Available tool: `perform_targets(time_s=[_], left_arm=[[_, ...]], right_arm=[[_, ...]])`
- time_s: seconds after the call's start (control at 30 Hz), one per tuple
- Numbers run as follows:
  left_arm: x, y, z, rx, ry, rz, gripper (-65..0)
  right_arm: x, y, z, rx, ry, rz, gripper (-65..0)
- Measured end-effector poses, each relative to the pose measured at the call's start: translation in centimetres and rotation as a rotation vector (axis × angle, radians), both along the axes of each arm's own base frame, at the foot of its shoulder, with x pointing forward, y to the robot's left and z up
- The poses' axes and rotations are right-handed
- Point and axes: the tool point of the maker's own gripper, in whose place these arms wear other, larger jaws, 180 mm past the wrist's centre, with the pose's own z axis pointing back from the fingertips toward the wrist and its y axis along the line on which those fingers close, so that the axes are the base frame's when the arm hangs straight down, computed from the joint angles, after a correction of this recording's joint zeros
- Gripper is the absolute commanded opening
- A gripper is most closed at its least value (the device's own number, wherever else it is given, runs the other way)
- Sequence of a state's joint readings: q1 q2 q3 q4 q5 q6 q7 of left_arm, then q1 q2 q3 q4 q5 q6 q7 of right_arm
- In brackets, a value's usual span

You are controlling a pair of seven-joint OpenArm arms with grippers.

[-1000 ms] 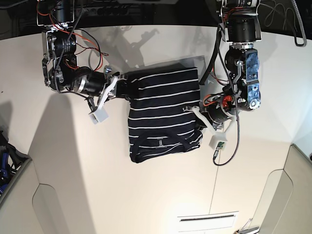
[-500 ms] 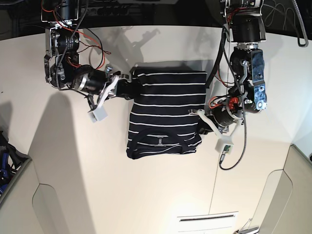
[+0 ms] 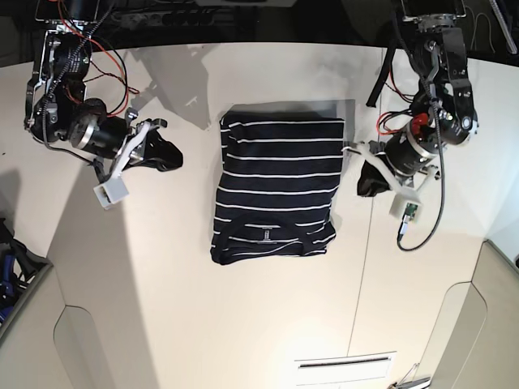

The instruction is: Fold the T-shirt properly

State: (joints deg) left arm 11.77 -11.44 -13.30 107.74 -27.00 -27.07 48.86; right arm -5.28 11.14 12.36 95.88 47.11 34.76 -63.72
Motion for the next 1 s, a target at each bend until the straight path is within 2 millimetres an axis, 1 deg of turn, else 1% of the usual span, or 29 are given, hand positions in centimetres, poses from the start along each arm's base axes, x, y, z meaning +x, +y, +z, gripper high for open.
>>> perform_targets(time_s=[0.07, 0.13, 0.2, 0.27, 0.4, 0.47, 0.57, 0.67, 0.77, 0.9, 1.0], left_arm=[[-2.0, 1.5, -0.5, 0.021, 0.031, 0.036, -60.9], [-3.3, 2.9, -0.1, 0.028, 0.038, 0.074, -60.9], [-4.4, 3.4, 0.6, 0.02, 0.033, 0.082, -60.9], [-5.8, 3.9, 0.8, 0.03, 0.043, 0.088, -60.9], [-9.6, 5.4, -0.7, 0.067, 0.135, 0.124, -60.9], [-11.2, 6.0, -1.3, 0.076, 0.175, 0.137, -60.9], [-13.6, 6.3, -2.2, 0.083, 0.234, 0.142, -60.9], [-17.1, 6.3, -3.5, 0.09, 0.333, 0.137, -60.9], [-20.3, 6.2, -4.3, 0.089, 0.413, 0.13, -60.9], [-24.6, 5.9, -5.1, 0.097, 0.527, 0.104, -60.9], [-27.3, 5.7, -5.5, 0.096, 0.599, 0.095, -60.9]], right_arm=[[-1.2, -0.5, -0.6, -0.024, 0.024, 0.011, -65.0], [-2.2, -1.0, -0.7, -0.038, 0.032, 0.019, -65.0], [-3.1, -1.5, -0.8, -0.048, 0.042, 0.028, -65.0], [-4.5, -2.0, -1.4, -0.058, 0.073, 0.034, -65.0], [-7.8, -3.1, -3.0, -0.098, 0.157, 0.052, -65.0], [-9.0, -3.3, -3.4, -0.095, 0.186, 0.057, -65.0], [-11.2, -3.5, -4.2, -0.104, 0.243, 0.068, -65.0], [-14.1, -3.5, -5.0, -0.099, 0.31, 0.075, -65.0], [-17.0, -3.7, -5.7, -0.108, 0.382, 0.086, -65.0], [-20.3, -3.1, -6.3, -0.094, 0.458, 0.105, -65.0], [-22.9, -2.5, -6.5, -0.09, 0.513, 0.139, -65.0]])
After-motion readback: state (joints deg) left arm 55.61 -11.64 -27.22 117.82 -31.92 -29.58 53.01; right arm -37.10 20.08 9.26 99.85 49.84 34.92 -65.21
